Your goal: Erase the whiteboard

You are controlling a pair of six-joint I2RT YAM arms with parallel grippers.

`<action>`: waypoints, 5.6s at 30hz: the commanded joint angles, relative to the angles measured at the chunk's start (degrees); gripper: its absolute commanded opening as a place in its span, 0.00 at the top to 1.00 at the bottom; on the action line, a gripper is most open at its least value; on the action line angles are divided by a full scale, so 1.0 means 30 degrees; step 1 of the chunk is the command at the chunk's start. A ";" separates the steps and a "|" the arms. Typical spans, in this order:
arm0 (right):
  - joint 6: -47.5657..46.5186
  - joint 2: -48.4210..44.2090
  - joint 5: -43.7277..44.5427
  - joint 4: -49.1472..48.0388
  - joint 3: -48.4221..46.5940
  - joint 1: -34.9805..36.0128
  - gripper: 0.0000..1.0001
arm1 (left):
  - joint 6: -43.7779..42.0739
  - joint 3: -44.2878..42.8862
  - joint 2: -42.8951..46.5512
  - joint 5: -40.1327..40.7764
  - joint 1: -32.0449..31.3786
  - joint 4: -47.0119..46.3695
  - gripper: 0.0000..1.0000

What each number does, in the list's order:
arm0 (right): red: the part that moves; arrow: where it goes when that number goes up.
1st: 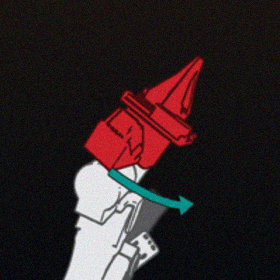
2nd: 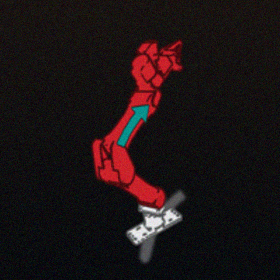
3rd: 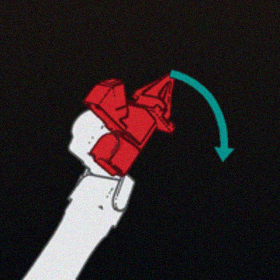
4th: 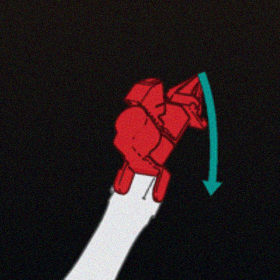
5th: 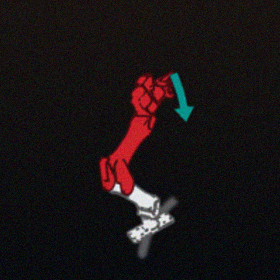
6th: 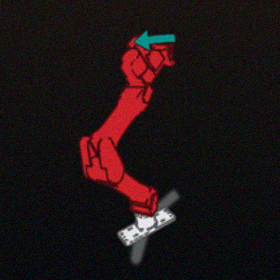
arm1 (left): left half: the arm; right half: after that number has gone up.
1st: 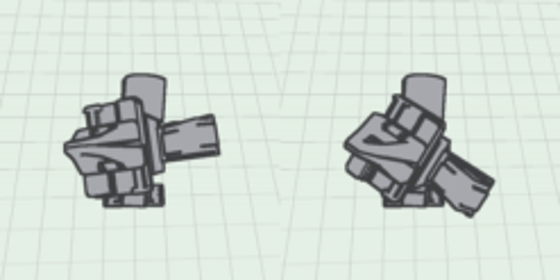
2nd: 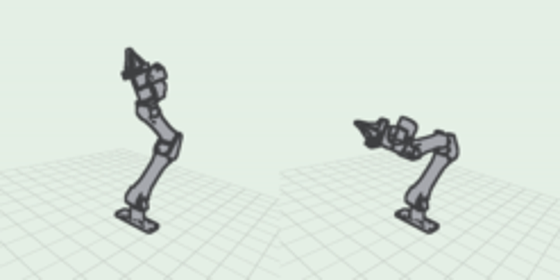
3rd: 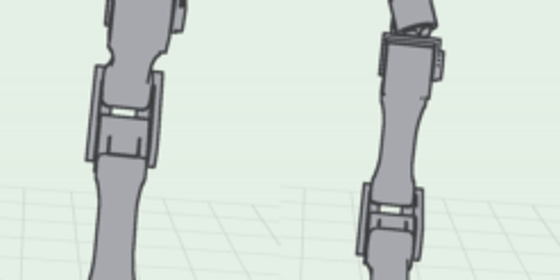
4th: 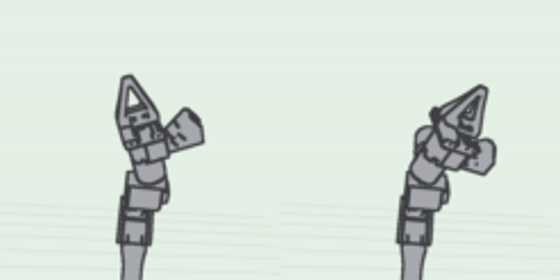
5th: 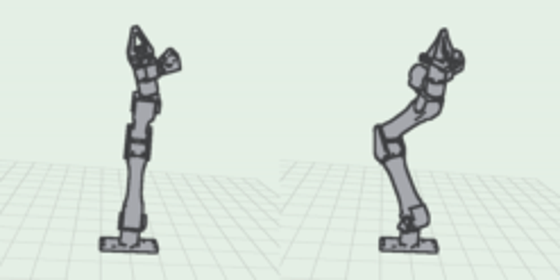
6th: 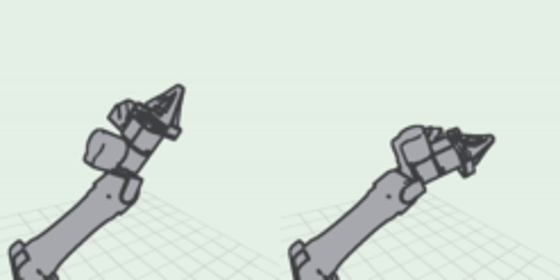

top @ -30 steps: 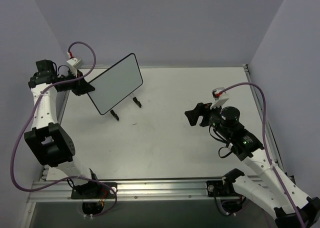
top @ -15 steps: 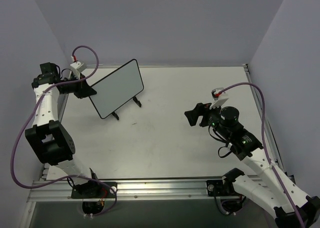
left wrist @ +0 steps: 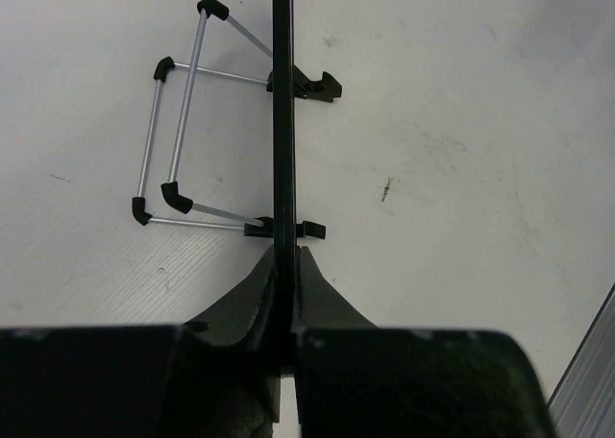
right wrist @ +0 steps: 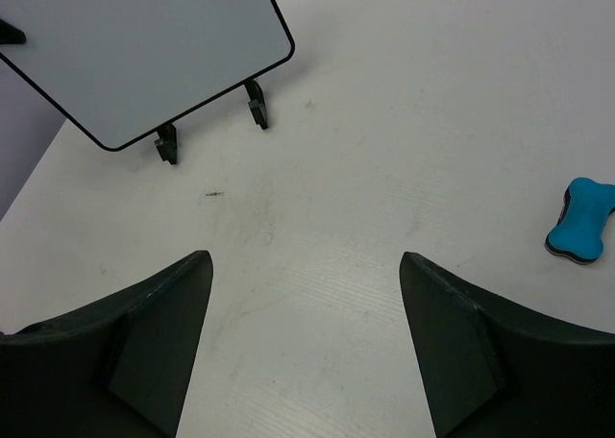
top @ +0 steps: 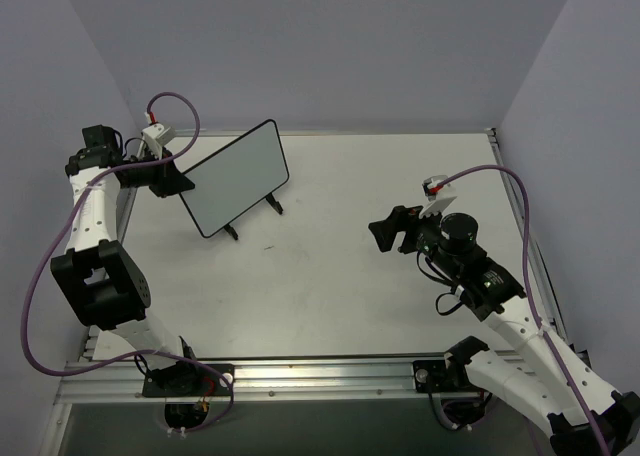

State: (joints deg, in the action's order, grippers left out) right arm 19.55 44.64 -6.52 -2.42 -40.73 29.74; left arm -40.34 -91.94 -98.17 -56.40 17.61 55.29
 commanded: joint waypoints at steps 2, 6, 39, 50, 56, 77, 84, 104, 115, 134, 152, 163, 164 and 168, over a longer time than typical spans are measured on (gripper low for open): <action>0.0074 -0.0027 -0.0315 -0.0777 0.0071 0.0166 0.26 | -0.0734 -0.0086 -0.0001 -0.1942 -0.0039 -0.0528 0.98; 0.0045 -0.0027 -0.0374 -0.0806 0.0100 0.0137 0.26 | -0.0939 -0.0026 -0.0089 -0.1970 -0.0039 -0.0558 0.98; 0.0016 0.0119 -0.0667 -0.0865 0.0100 0.0342 0.25 | -0.2169 0.0617 -0.0557 -0.0479 0.0431 -0.0675 0.98; 0.0016 0.0207 -0.0872 -0.0923 0.0071 0.0430 0.25 | -0.3575 0.0355 -0.0705 0.0842 0.0430 0.0115 0.98; 0.0016 0.0060 -0.0930 -0.0923 0.0100 0.0518 0.25 | -0.3927 0.0323 -0.0324 0.0372 0.0460 0.0439 0.98; -0.0013 0.0119 -0.1048 -0.0953 0.0071 0.0635 0.25 | -0.3635 0.0090 0.0497 -0.4166 0.1688 0.0145 0.98; -0.0042 0.0236 -0.1165 -0.0924 0.0071 0.0664 0.25 | -0.3781 0.0090 0.0614 -0.4638 0.1749 0.0262 0.98; -0.0072 0.0324 -0.1429 -0.0953 0.0042 0.0782 0.25 | -0.5216 0.1731 0.0731 -0.2675 0.0753 0.0438 0.98; -0.0072 0.0353 -0.1546 -0.0982 0.0041 0.0869 0.25 | -0.5627 0.1175 0.0118 -0.1356 0.0723 0.0994 0.98; -0.0013 0.0500 -0.1810 -0.1158 0.0042 0.1015 0.24 | -0.3052 0.0415 -0.0761 0.1981 0.0606 -0.0908 0.67; -0.0013 0.0646 -0.1780 -0.1187 0.0042 0.1074 0.24 | -0.1408 0.0909 -0.0326 0.2715 0.0079 -0.1963 0.55; -0.0042 0.0412 -0.1898 -0.1216 0.0071 0.1104 0.25 | -0.0296 0.1936 0.0380 0.3361 0.0137 -0.2960 0.48; -0.0042 0.0412 -0.1927 -0.1187 0.0071 0.1133 0.24 | -0.0295 0.1994 0.0438 0.3361 0.0137 -0.2989 0.48; -0.0042 0.0354 -0.1956 -0.1216 0.0071 0.1162 0.25 | -0.0090 0.2258 0.0526 0.3653 0.0137 -0.3107 0.44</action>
State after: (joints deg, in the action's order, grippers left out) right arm 19.53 46.48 -11.38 -3.29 -40.66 32.73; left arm -41.54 -85.84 -99.42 -45.12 18.11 47.05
